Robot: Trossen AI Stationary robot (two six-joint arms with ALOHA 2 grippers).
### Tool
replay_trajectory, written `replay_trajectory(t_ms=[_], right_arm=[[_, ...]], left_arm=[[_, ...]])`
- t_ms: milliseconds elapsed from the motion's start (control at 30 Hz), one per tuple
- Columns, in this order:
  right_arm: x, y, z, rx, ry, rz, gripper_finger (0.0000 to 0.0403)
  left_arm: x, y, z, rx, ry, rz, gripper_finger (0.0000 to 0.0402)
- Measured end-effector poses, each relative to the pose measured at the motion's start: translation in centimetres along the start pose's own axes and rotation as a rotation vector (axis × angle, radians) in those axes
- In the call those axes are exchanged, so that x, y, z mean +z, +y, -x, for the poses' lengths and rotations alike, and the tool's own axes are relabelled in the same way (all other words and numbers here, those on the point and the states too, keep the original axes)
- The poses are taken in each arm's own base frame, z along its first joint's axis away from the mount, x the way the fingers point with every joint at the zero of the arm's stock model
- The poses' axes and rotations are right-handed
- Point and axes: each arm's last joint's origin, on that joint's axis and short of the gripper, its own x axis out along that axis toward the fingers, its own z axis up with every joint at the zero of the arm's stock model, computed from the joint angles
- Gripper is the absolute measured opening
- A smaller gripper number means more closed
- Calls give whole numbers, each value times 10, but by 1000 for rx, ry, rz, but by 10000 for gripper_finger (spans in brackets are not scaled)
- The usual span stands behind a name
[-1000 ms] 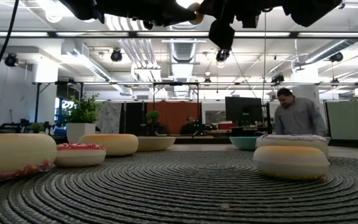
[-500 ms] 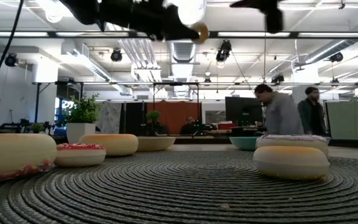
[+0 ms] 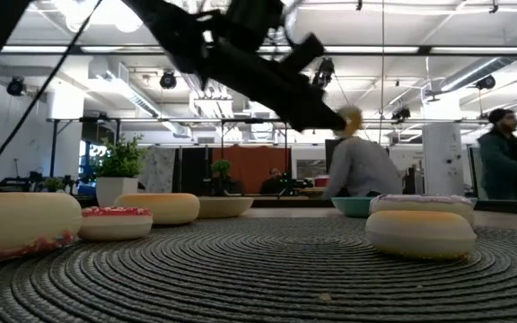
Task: Pick & Place donuts
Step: Put the small blue donut on the green plate
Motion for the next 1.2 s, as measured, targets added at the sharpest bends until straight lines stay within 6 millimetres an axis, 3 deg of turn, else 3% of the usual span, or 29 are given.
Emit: replay_trajectory(t_ms=[233, 500, 633, 867, 1200], right_arm=[[12, 6, 8, 31, -8, -10, 146], [11, 3, 9, 30, 33, 20, 145], [12, 2, 10, 34, 49, 19, 146], [16, 1, 14, 43, 50, 32, 145], [19, 0, 16, 48, 44, 35, 141]], left_arm=[[-6, -27, -46, -73, 244, -164, 1], [7, -26, -79, -99, 326, -187, 0], [17, -25, -82, -128, 294, -178, 0], [1, -32, -87, -166, 345, -187, 8], [-4, -35, -89, -203, 358, -188, 95]])
